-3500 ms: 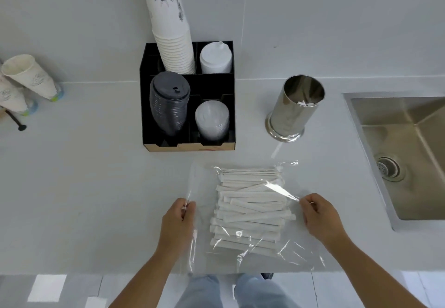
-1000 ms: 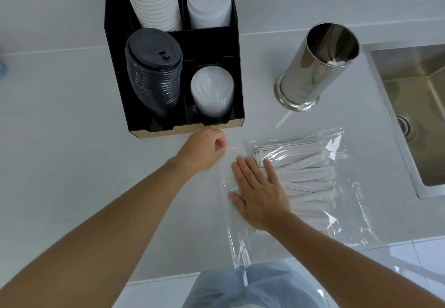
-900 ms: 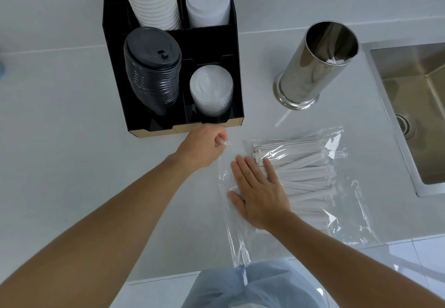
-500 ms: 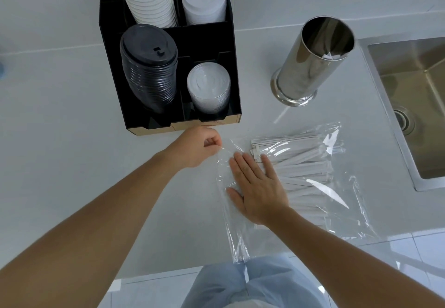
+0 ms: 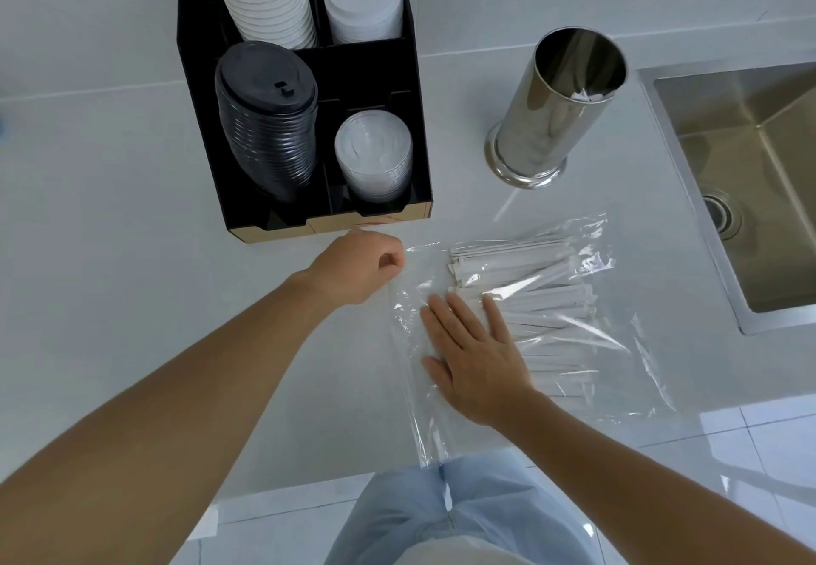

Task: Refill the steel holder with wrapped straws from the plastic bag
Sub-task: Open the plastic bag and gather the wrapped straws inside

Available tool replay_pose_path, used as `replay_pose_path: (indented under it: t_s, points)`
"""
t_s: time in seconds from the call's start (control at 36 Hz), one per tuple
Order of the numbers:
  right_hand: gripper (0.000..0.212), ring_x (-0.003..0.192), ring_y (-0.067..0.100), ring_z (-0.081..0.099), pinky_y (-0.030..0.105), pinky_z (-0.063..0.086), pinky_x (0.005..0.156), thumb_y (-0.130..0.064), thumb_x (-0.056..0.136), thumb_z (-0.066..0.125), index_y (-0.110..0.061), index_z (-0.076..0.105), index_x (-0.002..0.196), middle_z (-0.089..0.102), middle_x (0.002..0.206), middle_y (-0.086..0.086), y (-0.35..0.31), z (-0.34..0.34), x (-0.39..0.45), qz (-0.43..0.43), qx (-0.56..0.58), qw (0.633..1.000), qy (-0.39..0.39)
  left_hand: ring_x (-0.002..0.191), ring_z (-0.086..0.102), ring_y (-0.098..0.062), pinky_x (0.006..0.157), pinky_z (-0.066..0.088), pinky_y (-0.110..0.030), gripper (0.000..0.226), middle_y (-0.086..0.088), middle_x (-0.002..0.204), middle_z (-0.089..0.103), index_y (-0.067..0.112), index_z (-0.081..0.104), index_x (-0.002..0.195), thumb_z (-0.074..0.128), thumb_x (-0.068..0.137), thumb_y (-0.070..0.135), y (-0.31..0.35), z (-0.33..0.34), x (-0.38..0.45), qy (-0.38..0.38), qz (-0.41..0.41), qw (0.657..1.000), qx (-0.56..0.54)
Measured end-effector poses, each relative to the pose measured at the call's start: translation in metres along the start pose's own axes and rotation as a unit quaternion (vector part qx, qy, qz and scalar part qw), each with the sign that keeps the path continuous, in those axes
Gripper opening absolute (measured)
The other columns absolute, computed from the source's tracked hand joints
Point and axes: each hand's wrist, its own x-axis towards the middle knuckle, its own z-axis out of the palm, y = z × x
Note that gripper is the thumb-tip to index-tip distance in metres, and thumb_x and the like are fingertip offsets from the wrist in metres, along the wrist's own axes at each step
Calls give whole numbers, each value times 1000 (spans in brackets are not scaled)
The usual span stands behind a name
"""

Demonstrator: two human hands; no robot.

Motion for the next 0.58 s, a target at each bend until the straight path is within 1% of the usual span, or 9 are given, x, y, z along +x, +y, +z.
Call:
replay_pose_path:
  t_s: [0.08, 0.17, 0.19, 0.25, 0.33, 0.39, 0.44, 0.47, 0.58]
  points:
    - [60, 145, 26, 28, 58, 20, 116, -43, 97, 36, -11, 38, 148, 36, 155, 5, 2, 4, -2, -3, -1, 1000, 5, 69, 59, -12, 62, 46, -25, 9, 3, 77, 67, 17, 67, 76, 63, 82, 13, -4, -3, -4, -2, -2, 999, -36]
    - [60, 146, 27, 25, 58, 20, 115, -43, 98, 36, -11, 37, 148, 35, 156, 6, 1, 5, 0, -2, 4, 1000, -2, 73, 62, -11, 63, 46, -22, 5, 6, 83, 68, 23, 67, 80, 63, 83, 22, -3, -6, -5, -13, -23, 999, -44]
    - [59, 146, 26, 25, 58, 20, 115, -43, 98, 37, -11, 37, 148, 35, 156, 6, 1, 5, 0, -2, 5, 1000, -3, 76, 62, -10, 66, 47, -24, 5, 9, 86, 68, 26, 67, 85, 63, 82, 28, -2, -7, -5, -20, -30, 999, -39]
    - [59, 145, 26, 26, 58, 20, 115, -43, 98, 38, -11, 39, 147, 36, 155, 6, 1, 4, -1, 0, 5, 1000, -3, 82, 61, -9, 72, 48, -26, 19, 14, 90, 65, 34, 64, 100, 63, 81, 35, 3, -7, -5, -39, -40, 998, -22]
    - [59, 145, 26, 28, 58, 19, 116, -43, 97, 35, -11, 40, 146, 37, 155, 6, -2, 0, -2, 8, 5, 1000, -1, 89, 59, -14, 81, 48, -30, 37, 12, 93, 65, 39, 57, 122, 60, 86, 30, 9, -7, -4, -43, -31, 999, 12]
    - [61, 145, 26, 28, 58, 17, 116, -43, 96, 33, -11, 40, 147, 36, 155, 6, -5, -1, -7, 27, 12, 1000, -1, 90, 56, -17, 81, 49, -32, 30, 10, 89, 64, 34, 63, 114, 56, 87, 23, 9, -7, -4, -40, -21, 998, 33]
    - [62, 144, 25, 30, 60, 15, 116, -44, 95, 32, -10, 39, 147, 36, 155, 6, -8, 1, -13, 52, 18, 998, -5, 90, 54, -18, 80, 49, -33, 17, 12, 83, 61, 29, 66, 93, 54, 88, 18, 6, -9, -4, -48, -11, 997, 52]
    - [63, 144, 26, 30, 61, 15, 115, -45, 95, 31, -10, 39, 147, 36, 155, 7, -9, 2, -16, 60, 18, 998, -6, 88, 52, -16, 78, 49, -33, 16, 12, 82, 60, 28, 65, 86, 54, 88, 16, 5, -10, -5, -49, -6, 997, 51]
    - [63, 144, 25, 29, 62, 15, 114, -45, 96, 31, -9, 39, 147, 34, 156, 6, -8, 7, -22, 64, 16, 998, -1, 82, 60, -16, 76, 51, -31, 13, 7, 83, 66, 24, 68, 86, 58, 89, 16, -3, -15, -14, -44, 0, 999, 8]
